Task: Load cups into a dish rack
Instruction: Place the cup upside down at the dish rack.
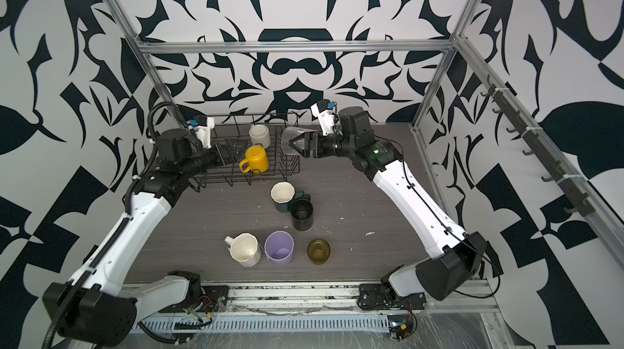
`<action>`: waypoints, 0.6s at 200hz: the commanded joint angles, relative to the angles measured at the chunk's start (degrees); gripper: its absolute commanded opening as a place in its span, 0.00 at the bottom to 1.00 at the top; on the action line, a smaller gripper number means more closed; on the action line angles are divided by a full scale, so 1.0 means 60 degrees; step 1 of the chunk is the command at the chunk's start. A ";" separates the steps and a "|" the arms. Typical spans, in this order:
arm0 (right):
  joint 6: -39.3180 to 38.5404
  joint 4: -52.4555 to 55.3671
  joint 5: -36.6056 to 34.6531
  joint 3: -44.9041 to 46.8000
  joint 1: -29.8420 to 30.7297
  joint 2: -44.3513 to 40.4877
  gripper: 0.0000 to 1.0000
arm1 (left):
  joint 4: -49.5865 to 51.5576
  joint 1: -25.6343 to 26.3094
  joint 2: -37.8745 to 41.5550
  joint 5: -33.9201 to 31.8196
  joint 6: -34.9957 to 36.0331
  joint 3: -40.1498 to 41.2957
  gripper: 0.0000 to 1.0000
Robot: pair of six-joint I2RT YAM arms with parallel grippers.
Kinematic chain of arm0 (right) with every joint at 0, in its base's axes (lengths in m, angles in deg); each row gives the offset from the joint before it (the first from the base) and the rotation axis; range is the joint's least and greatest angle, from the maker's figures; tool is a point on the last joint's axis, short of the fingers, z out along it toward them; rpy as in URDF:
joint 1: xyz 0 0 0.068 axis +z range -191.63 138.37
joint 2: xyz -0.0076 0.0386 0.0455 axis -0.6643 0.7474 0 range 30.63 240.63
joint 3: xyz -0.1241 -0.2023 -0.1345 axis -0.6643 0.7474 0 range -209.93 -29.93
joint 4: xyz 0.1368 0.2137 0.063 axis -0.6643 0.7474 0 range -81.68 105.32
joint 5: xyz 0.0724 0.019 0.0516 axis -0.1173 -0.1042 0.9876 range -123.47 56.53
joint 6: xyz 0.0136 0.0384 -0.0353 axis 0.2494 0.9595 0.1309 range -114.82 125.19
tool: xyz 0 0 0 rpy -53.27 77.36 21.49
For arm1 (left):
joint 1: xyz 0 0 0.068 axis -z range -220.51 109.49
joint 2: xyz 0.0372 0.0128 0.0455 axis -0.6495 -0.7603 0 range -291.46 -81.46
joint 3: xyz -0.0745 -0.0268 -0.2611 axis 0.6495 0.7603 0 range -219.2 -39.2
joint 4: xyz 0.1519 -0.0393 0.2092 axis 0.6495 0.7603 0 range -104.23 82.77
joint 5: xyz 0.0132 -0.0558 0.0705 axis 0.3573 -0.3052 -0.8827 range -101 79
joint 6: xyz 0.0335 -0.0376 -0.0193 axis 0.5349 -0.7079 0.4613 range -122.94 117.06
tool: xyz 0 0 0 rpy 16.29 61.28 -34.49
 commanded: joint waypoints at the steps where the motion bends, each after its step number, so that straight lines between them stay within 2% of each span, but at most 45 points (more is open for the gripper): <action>1: -0.0953 0.0815 -0.0996 -0.0981 -0.0014 0.0620 0.00 | 0.0837 -0.0161 0.0628 -0.2974 0.0941 0.0023 0.99; 36: -0.1617 0.1664 -0.1773 -0.2525 -0.0013 0.1980 0.00 | 0.0905 -0.0355 0.1116 -0.4328 0.1181 0.0416 0.99; 92: -0.2416 0.3309 -0.3206 -0.6172 0.0335 0.4798 0.00 | 0.0893 -0.0620 0.1391 -0.5445 0.1250 0.1000 0.99; 120: -0.2590 0.4133 -0.3638 -0.8321 0.0576 0.6455 0.00 | 0.0837 -0.0775 0.1484 -0.5674 0.1304 0.1246 0.99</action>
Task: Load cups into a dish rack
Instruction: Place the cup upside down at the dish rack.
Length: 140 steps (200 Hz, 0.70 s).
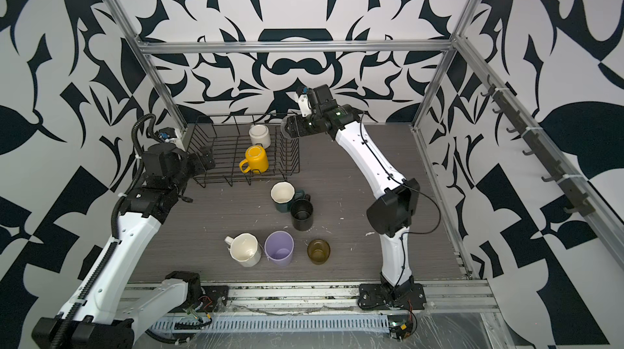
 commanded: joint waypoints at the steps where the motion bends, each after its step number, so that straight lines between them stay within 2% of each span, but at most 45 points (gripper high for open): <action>1: -0.0435 0.0755 -0.0671 -0.1666 0.0265 0.0836 0.00 | 0.0066 -0.0123 0.0236 -0.0628 0.0121 0.0317 0.99; 28: -0.0425 0.1236 -0.0812 -0.3568 0.0377 0.2228 0.00 | 0.0014 -0.0145 0.0393 -0.0631 0.0131 0.0510 0.99; 43: -0.0396 0.1206 -0.0924 -0.4130 0.0413 0.2717 0.00 | -0.0042 -0.0152 0.0491 -0.0553 0.0118 0.0608 0.99; 140: -0.0600 -0.0290 -0.1491 -0.4197 0.0474 0.4304 0.00 | 0.0236 -0.0152 0.0706 0.0008 -0.0164 0.0811 0.99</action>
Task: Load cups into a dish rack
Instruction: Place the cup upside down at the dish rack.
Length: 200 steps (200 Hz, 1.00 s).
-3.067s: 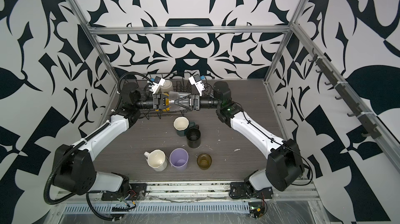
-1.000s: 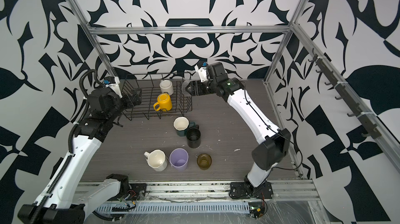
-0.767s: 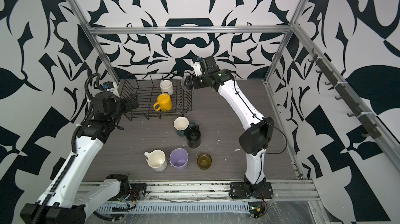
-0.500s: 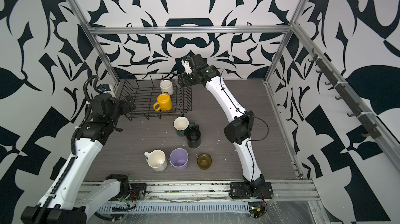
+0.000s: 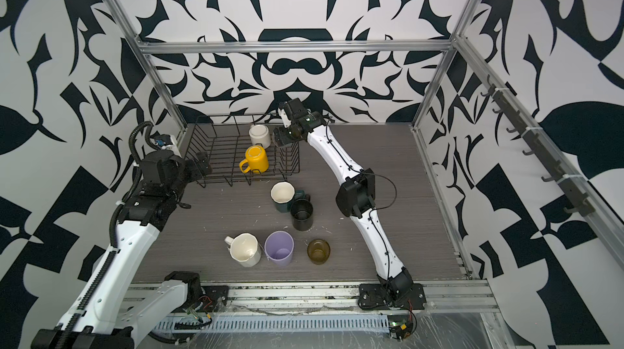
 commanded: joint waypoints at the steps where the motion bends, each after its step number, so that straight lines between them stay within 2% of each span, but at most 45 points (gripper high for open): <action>1: -0.0262 -0.0876 -0.0425 -0.0492 0.0030 -0.0072 0.00 | 0.0201 -0.0032 0.0145 0.0213 -0.0148 0.0190 0.99; 67: -0.0362 -0.1426 -0.0437 -0.0783 0.0103 0.0602 0.00 | 0.0299 -0.0032 0.0138 0.0541 -0.0238 0.0181 0.99; 200: -0.0742 -0.1260 -0.0437 -0.0910 0.0335 0.1274 0.00 | 0.0397 -0.0032 -0.0002 0.1081 -0.0416 0.0181 0.99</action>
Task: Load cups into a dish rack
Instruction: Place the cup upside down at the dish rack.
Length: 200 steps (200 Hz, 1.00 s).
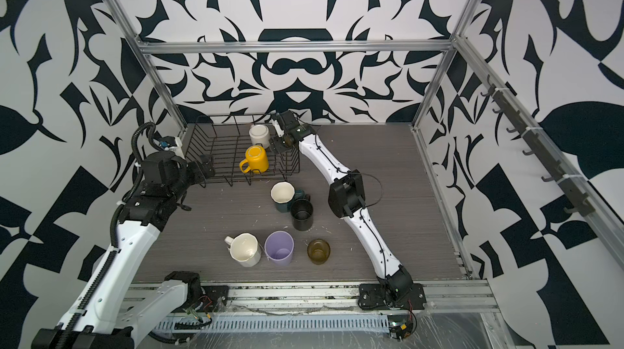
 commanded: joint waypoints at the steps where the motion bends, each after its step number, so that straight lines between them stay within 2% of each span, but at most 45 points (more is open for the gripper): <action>1: -0.0073 -0.0182 -0.0004 -0.0412 0.0060 -0.0265 0.00 | 0.0144 -0.0032 0.0002 0.0184 -0.0136 0.0115 0.99; 19: -0.0109 -0.0189 0.0040 -0.0425 0.0087 -0.0237 0.09 | 0.0170 -0.0032 -0.0027 0.0225 -0.0152 0.0116 0.99; 59: -0.0212 -0.0061 0.0189 -0.0434 0.0141 -0.0231 0.48 | 0.0189 -0.0032 -0.0042 0.0315 -0.0195 0.0115 0.99; 81: -0.0188 -0.0028 0.0289 -0.0417 0.0140 -0.0268 0.65 | 0.0201 -0.0032 -0.0056 0.0366 -0.0210 0.0108 0.99; 112: -0.0148 -0.0051 0.0408 -0.0423 0.0135 -0.0361 0.75 | 0.0234 -0.0032 -0.0064 0.0417 -0.0240 0.0098 0.99; 178: 0.0018 -0.0196 0.0656 -0.0354 0.0127 -0.0663 0.82 | 0.0246 -0.0032 -0.0086 0.0485 -0.0254 0.0102 0.99; 200: 0.0049 -0.0251 0.0722 -0.0322 0.0131 -0.0743 0.88 | 0.0259 -0.0032 -0.0082 0.0490 -0.0253 0.0103 0.99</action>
